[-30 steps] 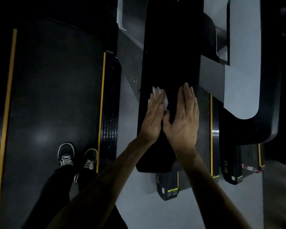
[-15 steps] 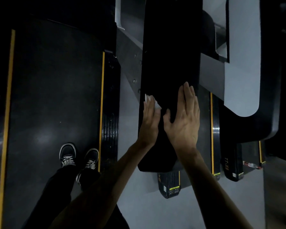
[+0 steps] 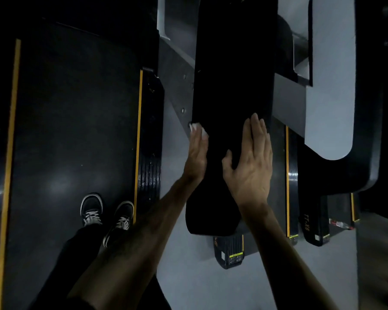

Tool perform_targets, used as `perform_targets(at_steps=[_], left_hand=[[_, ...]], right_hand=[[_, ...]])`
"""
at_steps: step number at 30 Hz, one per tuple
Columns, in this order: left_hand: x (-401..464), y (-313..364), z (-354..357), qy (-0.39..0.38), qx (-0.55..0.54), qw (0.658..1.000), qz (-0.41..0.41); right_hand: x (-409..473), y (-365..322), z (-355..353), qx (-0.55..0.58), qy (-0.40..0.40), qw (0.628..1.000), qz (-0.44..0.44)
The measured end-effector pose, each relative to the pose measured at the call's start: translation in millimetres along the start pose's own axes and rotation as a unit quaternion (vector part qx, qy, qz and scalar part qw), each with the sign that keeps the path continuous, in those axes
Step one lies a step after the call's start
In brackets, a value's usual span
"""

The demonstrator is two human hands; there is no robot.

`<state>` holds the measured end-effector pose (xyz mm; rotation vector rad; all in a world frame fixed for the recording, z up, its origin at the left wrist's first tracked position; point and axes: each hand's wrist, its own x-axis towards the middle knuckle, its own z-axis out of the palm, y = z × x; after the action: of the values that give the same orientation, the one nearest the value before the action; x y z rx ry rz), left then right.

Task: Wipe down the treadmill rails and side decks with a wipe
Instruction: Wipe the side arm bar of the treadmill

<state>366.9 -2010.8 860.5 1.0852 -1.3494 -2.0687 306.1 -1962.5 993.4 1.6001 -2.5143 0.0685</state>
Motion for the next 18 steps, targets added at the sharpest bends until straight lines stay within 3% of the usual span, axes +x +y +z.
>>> perform_targets(at_steps=[3,7,13,15,18], left_hand=[[-29,-11,5,-0.006,-0.053,0.999,0.001],[-40,0,14,-0.007,-0.038,0.999,0.039],[6,20,9,0.013,-0.011,0.992,0.125],[16,16,4,0.006,-0.005,0.994,0.110],[21,-11,-2,-0.016,-0.064,0.998,0.005]], right_hand=[[0,0,-1,0.002,0.000,1.000,-0.004],[-1,0,-1,0.006,-0.004,1.000,-0.005],[0,-1,0,0.011,0.004,1.000,-0.002],[0,0,0,0.008,0.005,1.000,-0.003],[1,0,0,0.002,-0.003,1.000,0.001]])
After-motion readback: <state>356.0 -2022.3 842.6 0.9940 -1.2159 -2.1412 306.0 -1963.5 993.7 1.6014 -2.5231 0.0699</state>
